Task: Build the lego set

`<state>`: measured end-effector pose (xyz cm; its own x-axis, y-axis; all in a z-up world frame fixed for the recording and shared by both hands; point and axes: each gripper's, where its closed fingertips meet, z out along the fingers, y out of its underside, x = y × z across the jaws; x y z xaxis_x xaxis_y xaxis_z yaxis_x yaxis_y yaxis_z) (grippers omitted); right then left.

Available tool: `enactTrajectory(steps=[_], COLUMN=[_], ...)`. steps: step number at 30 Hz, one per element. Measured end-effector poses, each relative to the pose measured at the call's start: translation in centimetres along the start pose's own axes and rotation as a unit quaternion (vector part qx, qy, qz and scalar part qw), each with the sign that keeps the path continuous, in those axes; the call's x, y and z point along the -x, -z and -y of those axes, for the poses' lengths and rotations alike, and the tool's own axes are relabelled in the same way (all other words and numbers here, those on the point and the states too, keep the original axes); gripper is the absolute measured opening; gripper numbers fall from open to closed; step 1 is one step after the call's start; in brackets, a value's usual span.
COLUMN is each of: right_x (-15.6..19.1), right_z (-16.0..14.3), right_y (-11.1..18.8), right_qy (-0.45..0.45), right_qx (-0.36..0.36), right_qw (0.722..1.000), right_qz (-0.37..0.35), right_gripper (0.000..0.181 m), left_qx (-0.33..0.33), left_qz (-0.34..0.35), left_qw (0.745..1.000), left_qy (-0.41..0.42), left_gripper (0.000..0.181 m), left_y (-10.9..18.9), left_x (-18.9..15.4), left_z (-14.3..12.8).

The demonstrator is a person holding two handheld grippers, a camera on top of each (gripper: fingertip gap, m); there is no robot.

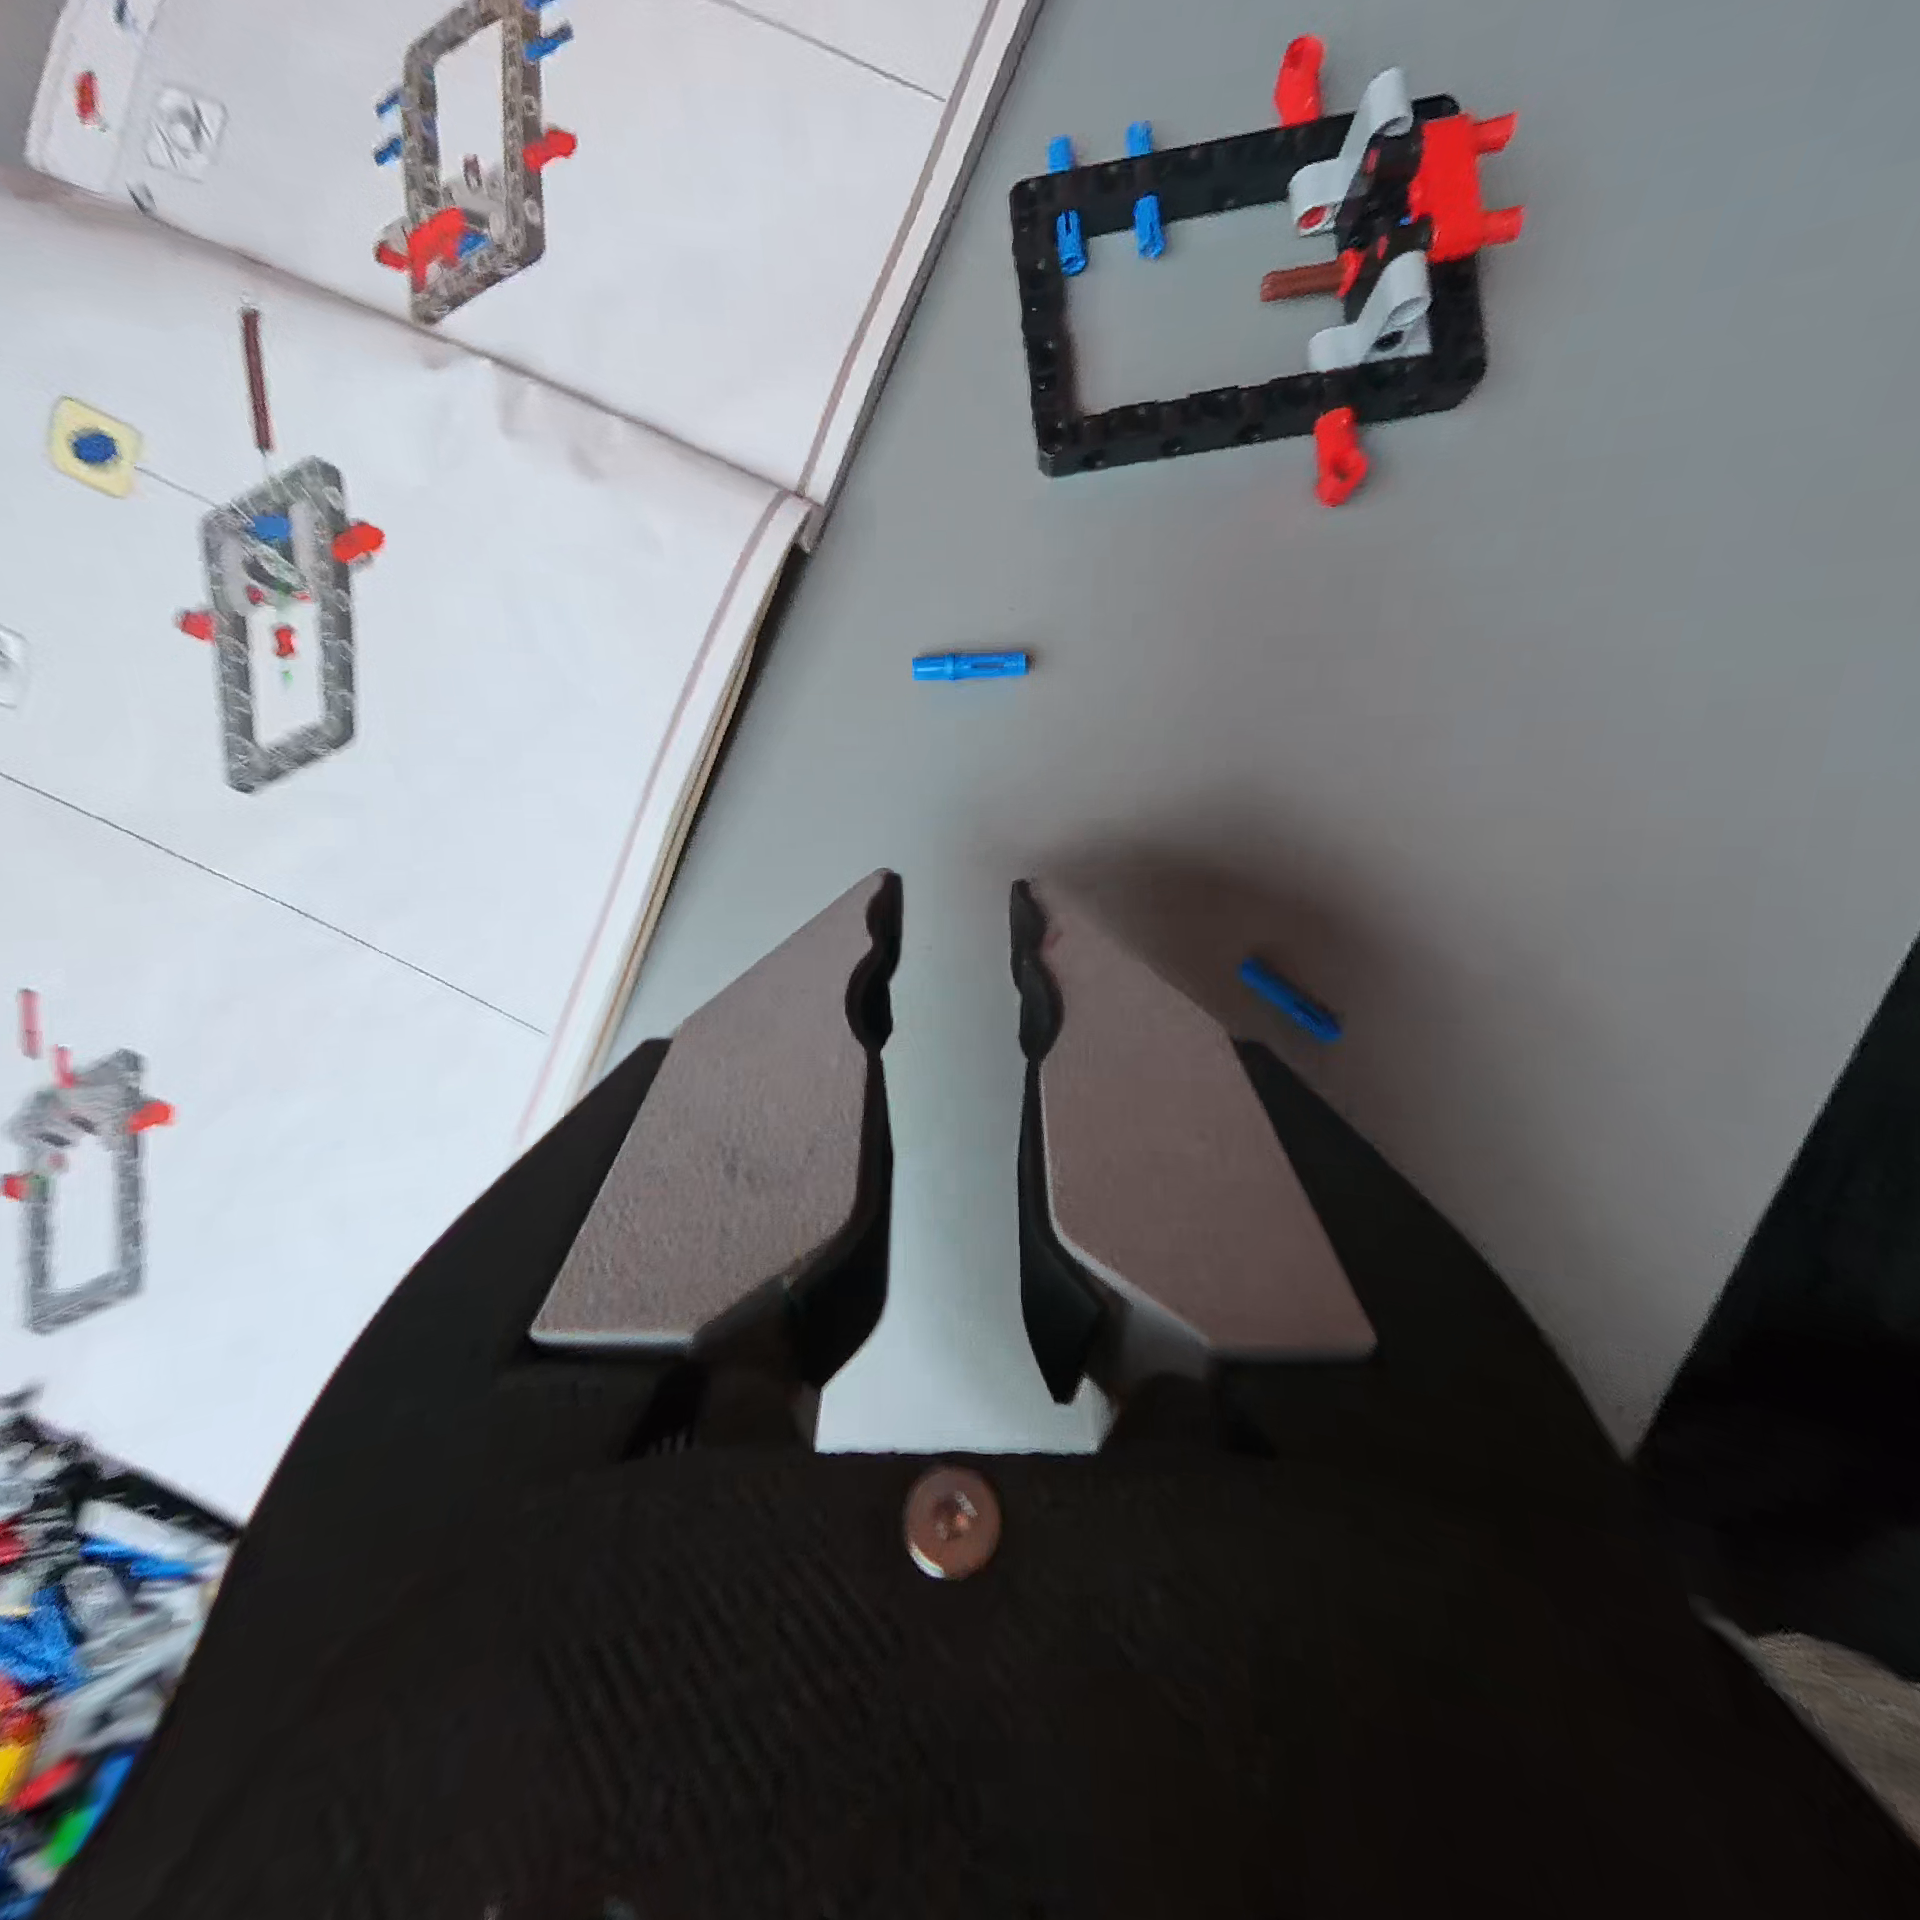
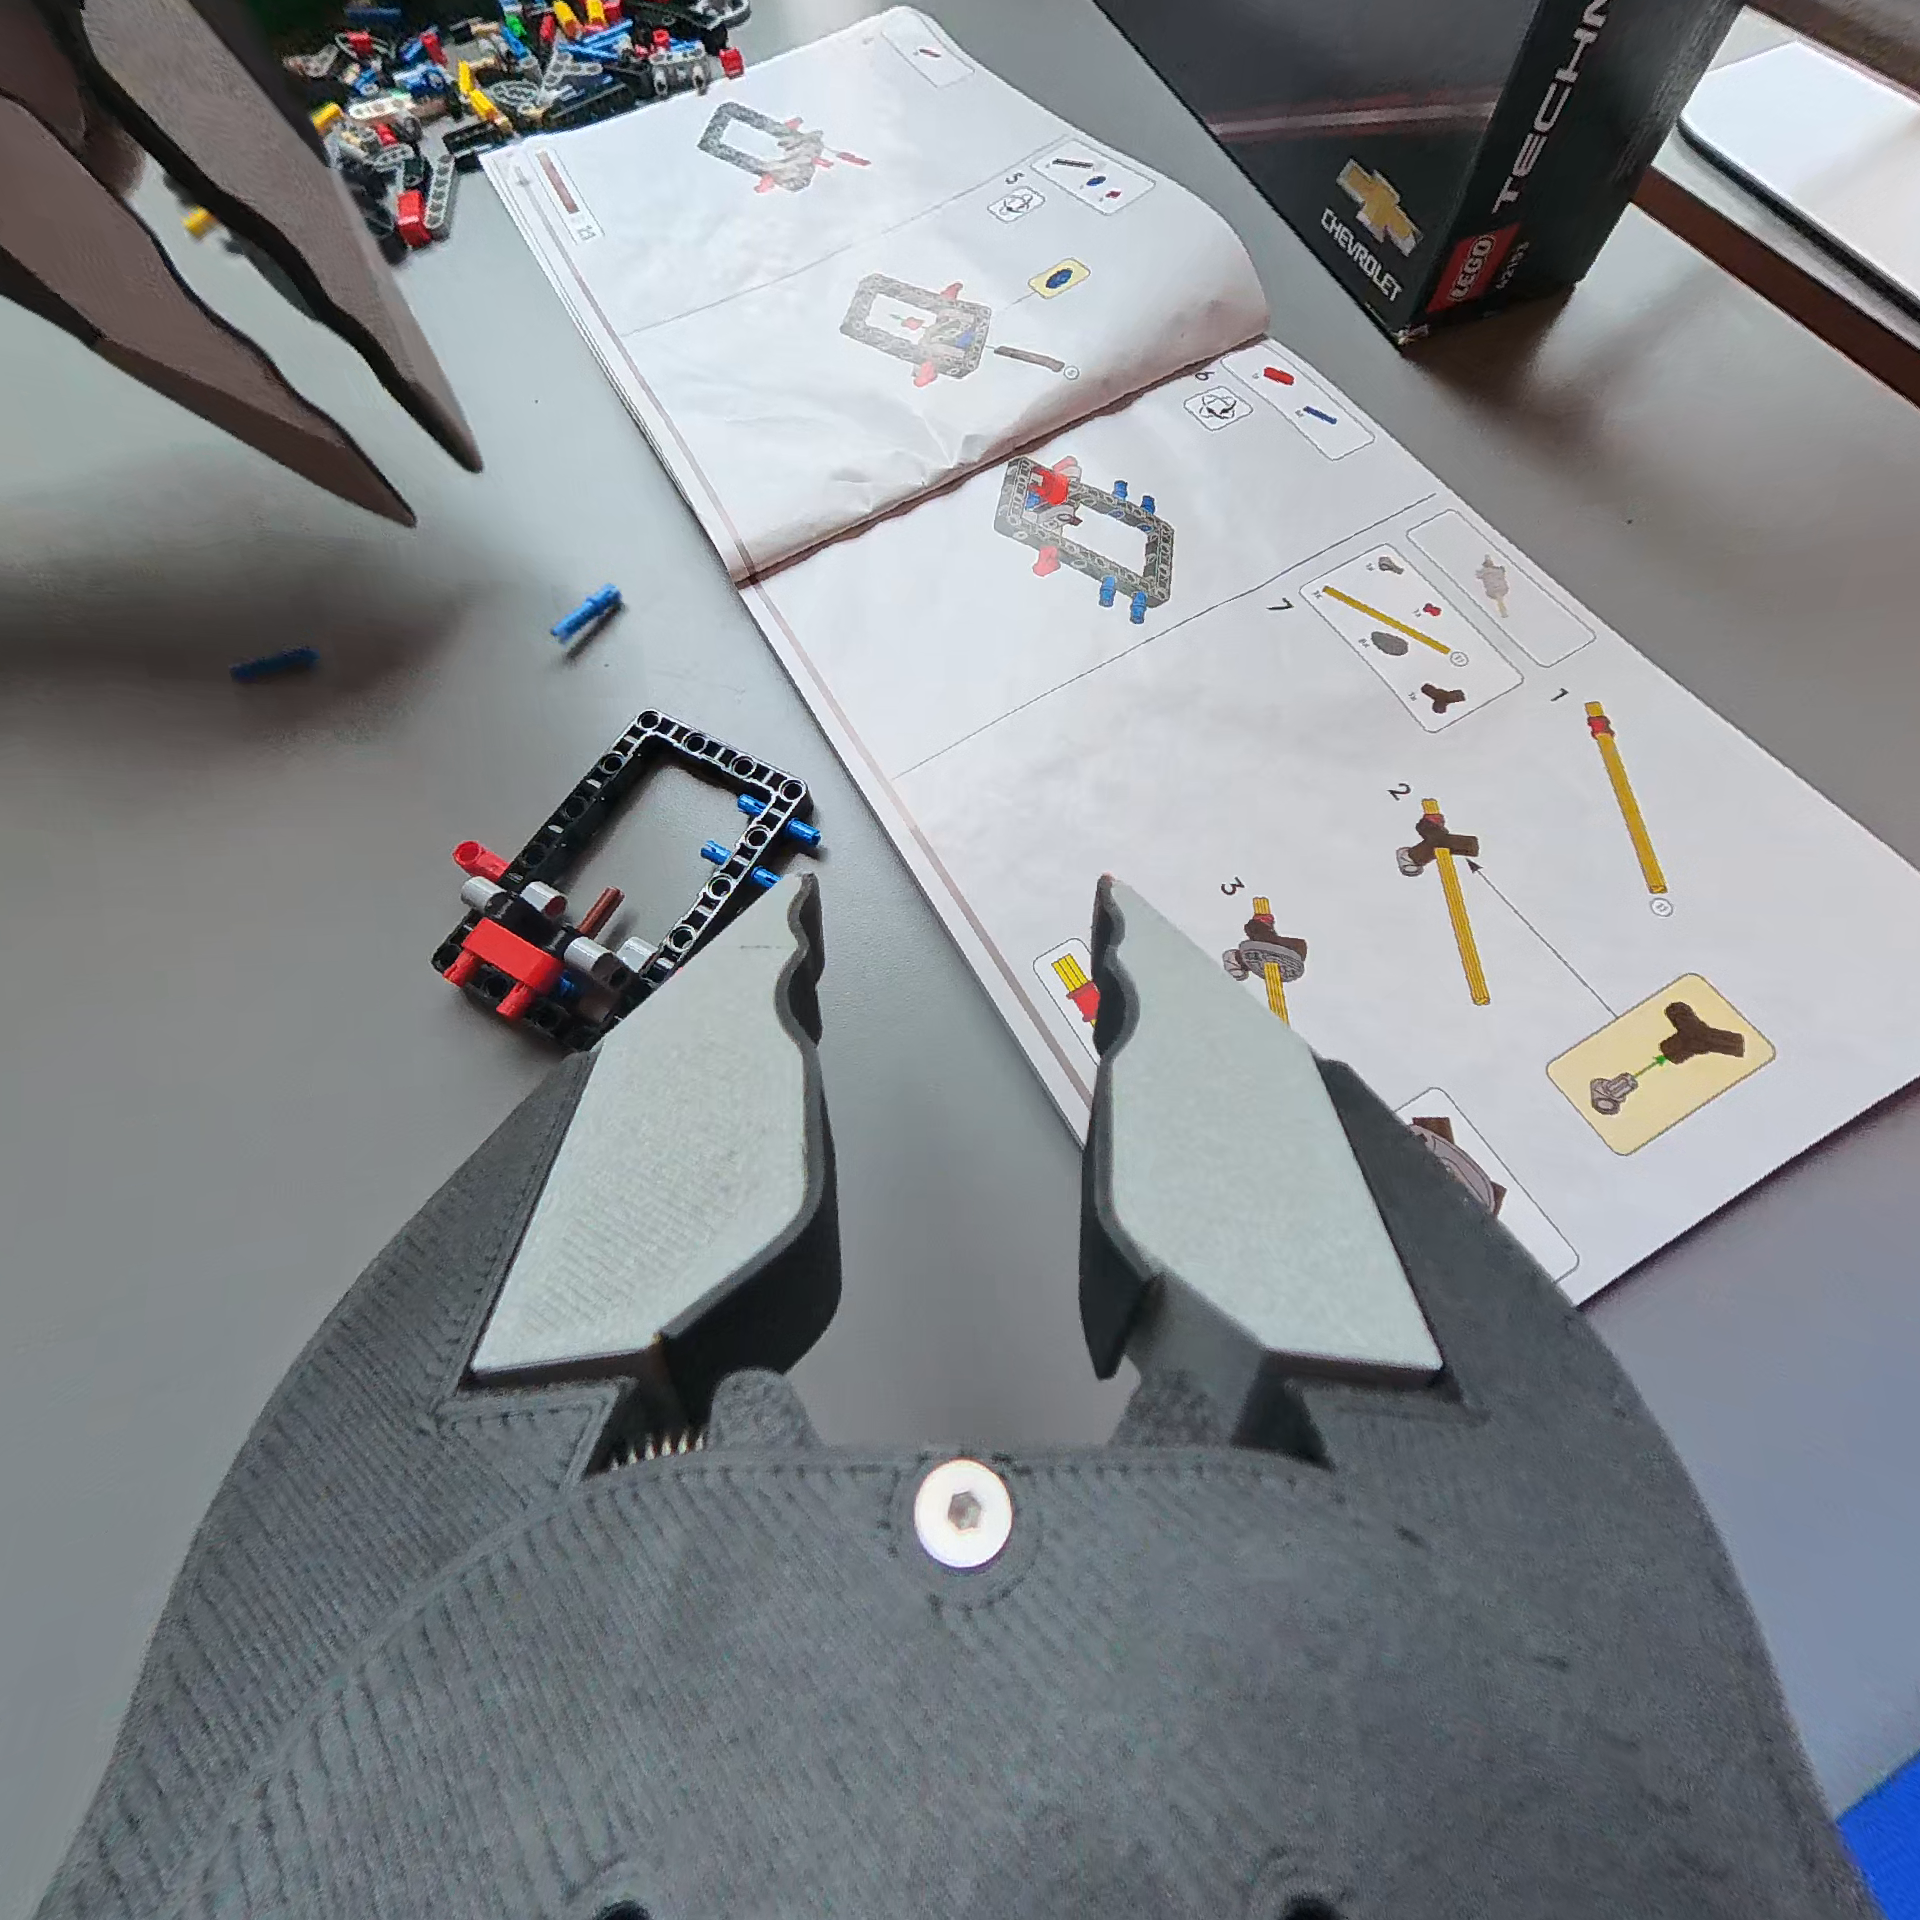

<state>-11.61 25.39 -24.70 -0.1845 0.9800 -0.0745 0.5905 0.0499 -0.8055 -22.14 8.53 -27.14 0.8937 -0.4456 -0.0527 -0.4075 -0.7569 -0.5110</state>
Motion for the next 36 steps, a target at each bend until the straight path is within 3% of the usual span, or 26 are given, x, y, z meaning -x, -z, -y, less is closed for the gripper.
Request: enactTrajectory(steps=[4, 11, 13, 15, 19, 22, 26, 29, 36], right_x=[0.1, 0.5, 0.6, 0.5, 0.4, 0.5, 0.7, 0.8, 1.0], right_z=[-0.1, 0.1, 0.1, 0.0, -0.2, -0.2, -0.3, -0.1, 0.0], right_y=[-0.1, -0.1, -0.1, -0.1, -0.1, -0.2, -0.2, -0.2, -0.1], right_qy=[0.001, -0.003, -0.008, -0.016, -0.022, -0.022, -0.019, -0.017, -0.015], right_qx=[0.003, -0.005, -0.009, -0.011, -0.008, -0.007, -0.006, -0.008, -0.012], right_qw=[1.0, 1.0, 1.0, 0.999, 0.999, 0.999, 0.999, 0.999, 0.998], right_qz=[0.002, 0.02, 0.028, 0.036, 0.04, 0.045, 0.048, 0.05, 0.055], right_gripper=[0.049, 0.05, 0.05, 0.05, 0.05, 0.05, 0.051, 0.051, 0.051], left_qx=[0.014, 0.008, 0.032, 0.031, 0.016, 0.017, 0.007, -0.006, 0.02], left_qz=[0.039, -0.042, -0.061, -0.063, -0.071, -0.071, -0.089, -0.077, -0.101], left_qw=[0.989, 0.933, 0.919, 0.912, 0.917, 0.92, 0.931, 0.92, 0.906], left_qy=[-0.14, -0.356, -0.387, -0.403, -0.391, -0.386, -0.353, -0.384, -0.411], left_gripper=[0.025, 0.037, 0.026, 0.013, 0.033, 0.024, 0.039, 0.046, 0.032], left_y=[-0.3, -4.0, -5.3, -6.3, -6.5, -6.1, -5.4, -5.6, -6.3], left_x=[1.3, -0.3, -0.2, 0.2, 0.0, -0.3, -1.2, -1.1, -1.2], left_z=[2.2, 6.0, 5.9, 6.2, 7.2, 6.9, 6.7, 7.3, 6.9])
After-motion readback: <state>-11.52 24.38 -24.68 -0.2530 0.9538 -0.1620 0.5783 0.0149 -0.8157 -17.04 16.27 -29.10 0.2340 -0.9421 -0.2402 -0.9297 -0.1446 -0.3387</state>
